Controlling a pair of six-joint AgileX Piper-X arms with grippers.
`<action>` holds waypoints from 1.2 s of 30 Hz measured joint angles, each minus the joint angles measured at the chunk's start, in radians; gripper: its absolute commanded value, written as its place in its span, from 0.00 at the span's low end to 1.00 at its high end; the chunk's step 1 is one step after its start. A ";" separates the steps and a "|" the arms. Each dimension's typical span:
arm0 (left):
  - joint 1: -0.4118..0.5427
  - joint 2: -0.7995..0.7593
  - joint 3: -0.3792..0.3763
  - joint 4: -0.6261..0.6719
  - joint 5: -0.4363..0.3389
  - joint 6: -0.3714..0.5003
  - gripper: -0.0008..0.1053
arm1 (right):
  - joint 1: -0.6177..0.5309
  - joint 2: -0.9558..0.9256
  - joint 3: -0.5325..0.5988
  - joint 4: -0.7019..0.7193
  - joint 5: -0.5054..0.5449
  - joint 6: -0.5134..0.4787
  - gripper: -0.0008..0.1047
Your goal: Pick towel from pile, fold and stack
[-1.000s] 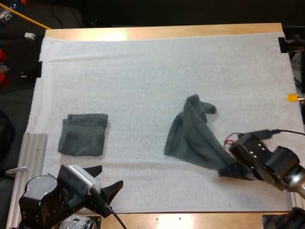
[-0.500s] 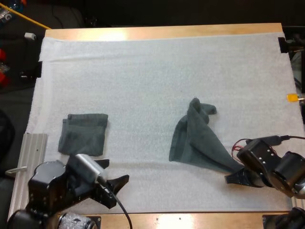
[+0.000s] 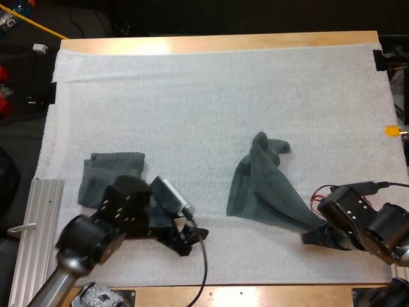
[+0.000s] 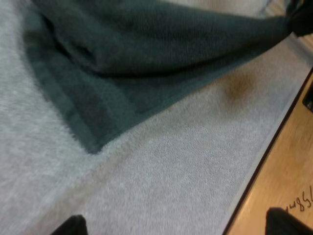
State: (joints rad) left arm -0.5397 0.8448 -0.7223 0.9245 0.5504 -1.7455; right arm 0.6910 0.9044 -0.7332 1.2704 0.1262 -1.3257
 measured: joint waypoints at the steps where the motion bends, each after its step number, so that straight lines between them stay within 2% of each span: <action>1: -0.012 0.032 0.000 -0.015 0.000 0.000 0.66 | 0.000 0.000 0.000 0.000 0.000 0.001 0.01; 6: -0.055 0.187 0.000 -0.111 -0.004 0.000 0.66 | 0.000 0.000 0.000 0.000 0.000 0.002 0.01; 13: -0.100 0.354 0.000 -0.220 -0.097 -0.002 0.66 | 0.000 0.000 0.000 -0.007 0.000 0.016 0.01; 26: -0.101 0.591 -0.007 -0.356 -0.108 -0.002 0.66 | 0.000 0.000 0.000 -0.039 0.000 0.024 0.01; 36: -0.101 0.736 -0.104 -0.379 -0.108 -0.004 0.64 | 0.000 0.000 0.000 -0.039 0.000 0.024 0.01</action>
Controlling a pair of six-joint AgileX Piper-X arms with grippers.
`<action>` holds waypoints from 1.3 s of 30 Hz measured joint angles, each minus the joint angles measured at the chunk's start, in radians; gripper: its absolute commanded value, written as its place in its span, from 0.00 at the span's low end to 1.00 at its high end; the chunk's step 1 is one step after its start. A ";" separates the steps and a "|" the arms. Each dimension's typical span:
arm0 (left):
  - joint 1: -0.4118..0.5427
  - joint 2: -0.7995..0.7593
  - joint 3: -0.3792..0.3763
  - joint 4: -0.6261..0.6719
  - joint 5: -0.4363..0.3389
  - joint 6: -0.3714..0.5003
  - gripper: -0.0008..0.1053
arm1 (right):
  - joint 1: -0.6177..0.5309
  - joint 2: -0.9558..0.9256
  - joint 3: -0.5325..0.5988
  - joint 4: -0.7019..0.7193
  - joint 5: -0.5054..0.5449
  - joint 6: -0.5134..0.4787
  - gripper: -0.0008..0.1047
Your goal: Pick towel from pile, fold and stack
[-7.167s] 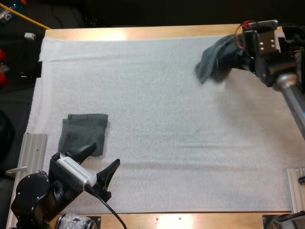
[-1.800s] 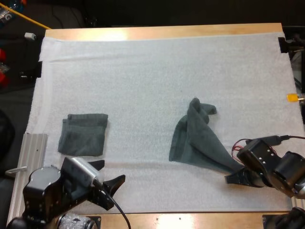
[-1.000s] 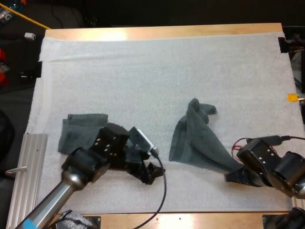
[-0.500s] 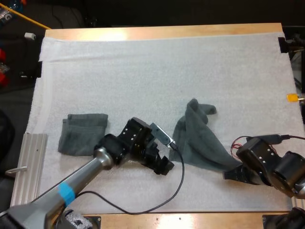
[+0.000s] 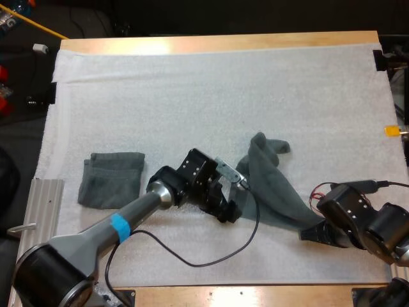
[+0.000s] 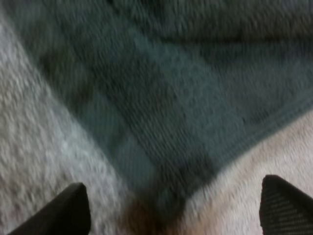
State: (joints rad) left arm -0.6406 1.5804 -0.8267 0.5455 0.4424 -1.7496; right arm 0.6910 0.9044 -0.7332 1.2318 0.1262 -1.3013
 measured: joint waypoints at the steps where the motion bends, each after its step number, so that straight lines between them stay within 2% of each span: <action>1: 0.000 0.008 -0.007 0.000 0.000 0.000 0.62 | 0.000 0.000 0.000 0.000 0.000 0.000 0.01; 5: 0.000 0.036 -0.013 0.010 0.004 0.000 0.60 | 0.000 0.000 0.000 0.000 0.000 0.000 0.01; 10: -0.006 0.064 -0.013 0.030 0.060 -0.001 0.60 | 0.000 0.000 0.000 0.000 0.000 0.000 0.01; 21: -0.094 0.091 -0.025 0.024 0.077 -0.011 0.60 | 0.000 0.000 0.000 0.000 0.000 0.000 0.01; 23: -0.094 0.094 -0.029 0.024 0.084 -0.023 0.56 | 0.000 0.000 0.000 0.000 0.000 0.000 0.01; 32: -0.094 0.115 -0.050 0.024 0.082 -0.068 0.29 | 0.000 0.000 0.000 0.000 0.000 0.000 0.01; 37: -0.096 0.122 -0.062 0.030 0.076 -0.093 0.02 | 0.000 0.000 0.000 0.000 0.000 0.000 0.01; 39: -0.096 0.122 -0.063 0.030 0.044 -0.099 0.01 | 0.000 0.000 0.000 0.000 0.000 0.000 0.01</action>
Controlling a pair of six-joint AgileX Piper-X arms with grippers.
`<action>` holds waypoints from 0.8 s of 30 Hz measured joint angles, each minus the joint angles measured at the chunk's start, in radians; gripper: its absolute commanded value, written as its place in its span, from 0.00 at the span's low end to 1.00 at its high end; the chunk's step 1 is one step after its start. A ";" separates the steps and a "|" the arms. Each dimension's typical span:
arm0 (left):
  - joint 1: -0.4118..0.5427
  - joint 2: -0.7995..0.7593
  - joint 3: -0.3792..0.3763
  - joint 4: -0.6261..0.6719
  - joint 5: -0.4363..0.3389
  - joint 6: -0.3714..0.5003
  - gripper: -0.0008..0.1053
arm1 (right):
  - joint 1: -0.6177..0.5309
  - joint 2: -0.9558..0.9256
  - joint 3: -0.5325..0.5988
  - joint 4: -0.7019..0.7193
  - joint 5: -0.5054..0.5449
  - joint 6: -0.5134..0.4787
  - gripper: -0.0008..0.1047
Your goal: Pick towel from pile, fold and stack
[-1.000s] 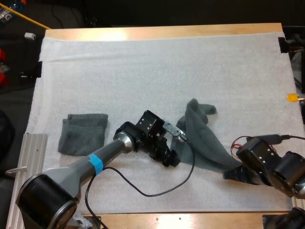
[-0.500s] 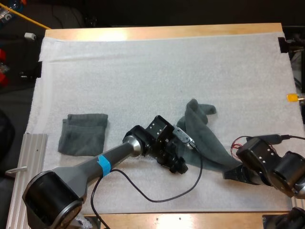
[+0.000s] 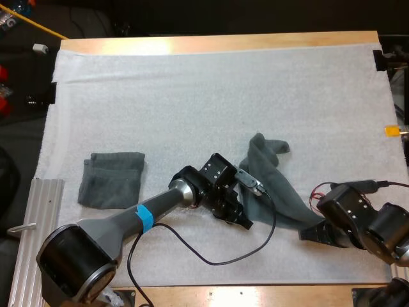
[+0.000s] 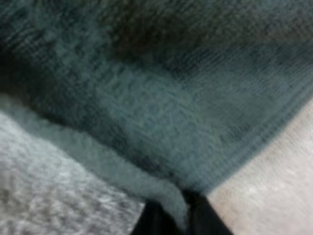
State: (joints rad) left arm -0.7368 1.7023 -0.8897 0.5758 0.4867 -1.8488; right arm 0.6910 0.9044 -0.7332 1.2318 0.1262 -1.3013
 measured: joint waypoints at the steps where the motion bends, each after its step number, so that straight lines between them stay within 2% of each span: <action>1: -0.002 0.000 0.000 0.002 -0.009 0.000 0.01 | 0.000 0.000 0.000 0.000 0.000 0.000 0.01; 9: -0.006 -0.060 -0.001 0.028 -0.058 0.001 0.01 | 0.000 0.000 0.000 0.000 0.000 0.000 0.01; 12: -0.006 -0.133 -0.003 0.039 -0.059 0.015 0.01 | 0.000 0.000 0.000 0.000 0.000 0.000 0.01; 19: -0.006 -0.306 -0.007 0.101 -0.118 0.038 0.01 | 0.000 0.000 0.000 -0.018 0.000 0.000 0.01; 24: -0.006 -0.440 -0.010 0.181 -0.134 0.042 0.01 | 0.000 0.000 -0.018 -0.036 -0.009 0.000 0.01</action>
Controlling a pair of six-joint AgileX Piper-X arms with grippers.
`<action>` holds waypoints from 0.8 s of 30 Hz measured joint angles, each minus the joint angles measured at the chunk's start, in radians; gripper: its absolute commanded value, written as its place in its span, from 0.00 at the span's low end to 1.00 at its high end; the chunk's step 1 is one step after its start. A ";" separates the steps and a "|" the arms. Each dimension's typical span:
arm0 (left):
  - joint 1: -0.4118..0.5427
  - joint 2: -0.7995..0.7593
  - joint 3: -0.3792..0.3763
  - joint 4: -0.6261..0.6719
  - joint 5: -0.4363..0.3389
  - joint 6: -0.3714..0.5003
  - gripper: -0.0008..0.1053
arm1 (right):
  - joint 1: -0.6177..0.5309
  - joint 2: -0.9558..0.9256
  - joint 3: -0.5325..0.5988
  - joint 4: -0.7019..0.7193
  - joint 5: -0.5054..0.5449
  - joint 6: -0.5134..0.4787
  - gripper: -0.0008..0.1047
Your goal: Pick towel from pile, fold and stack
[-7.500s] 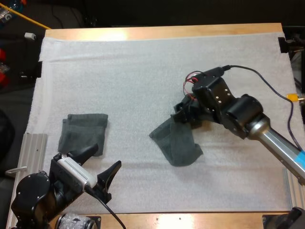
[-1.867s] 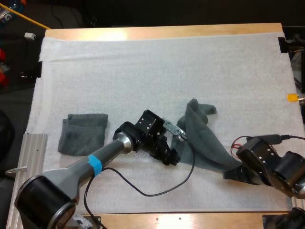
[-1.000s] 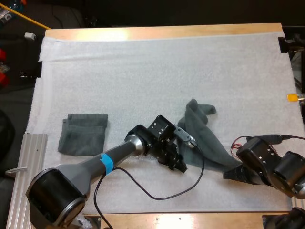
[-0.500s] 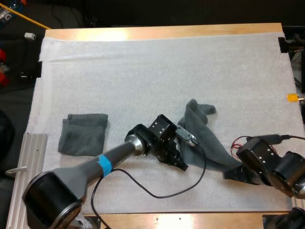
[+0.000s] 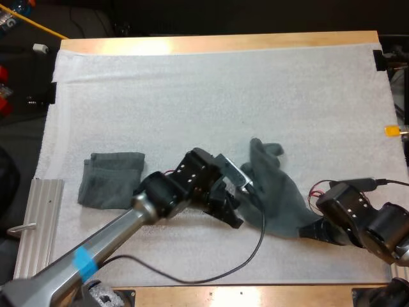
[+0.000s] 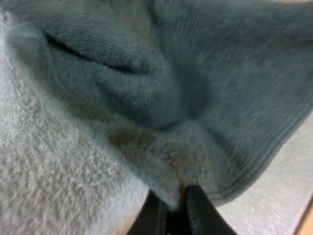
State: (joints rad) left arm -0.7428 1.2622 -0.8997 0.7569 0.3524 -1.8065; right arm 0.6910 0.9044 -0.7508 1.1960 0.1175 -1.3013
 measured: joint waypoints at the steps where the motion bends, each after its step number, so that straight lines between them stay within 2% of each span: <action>1: 0.000 -0.030 -0.003 0.017 -0.011 0.002 0.01 | 0.000 0.000 -0.016 -0.002 0.000 0.000 0.01; 6: 0.003 -0.163 -0.073 0.143 -0.048 0.002 0.01 | 0.000 0.000 -0.121 -0.011 0.013 -0.032 0.01; 10: 0.024 -0.226 -0.174 0.241 -0.061 0.002 0.01 | 0.000 0.000 -0.204 0.001 0.031 -0.055 0.01; 17: 0.033 -0.258 -0.342 0.382 -0.085 0.002 0.01 | 0.000 0.000 -0.361 0.063 0.030 -0.058 0.01; 24: 0.033 -0.267 -0.423 0.485 -0.085 0.002 0.01 | 0.000 0.000 -0.506 0.146 -0.001 -0.063 0.01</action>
State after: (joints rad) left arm -0.7094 0.9954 -1.3223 1.2423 0.2672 -1.8044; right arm 0.6910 0.9044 -1.2567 1.3420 0.1165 -1.3641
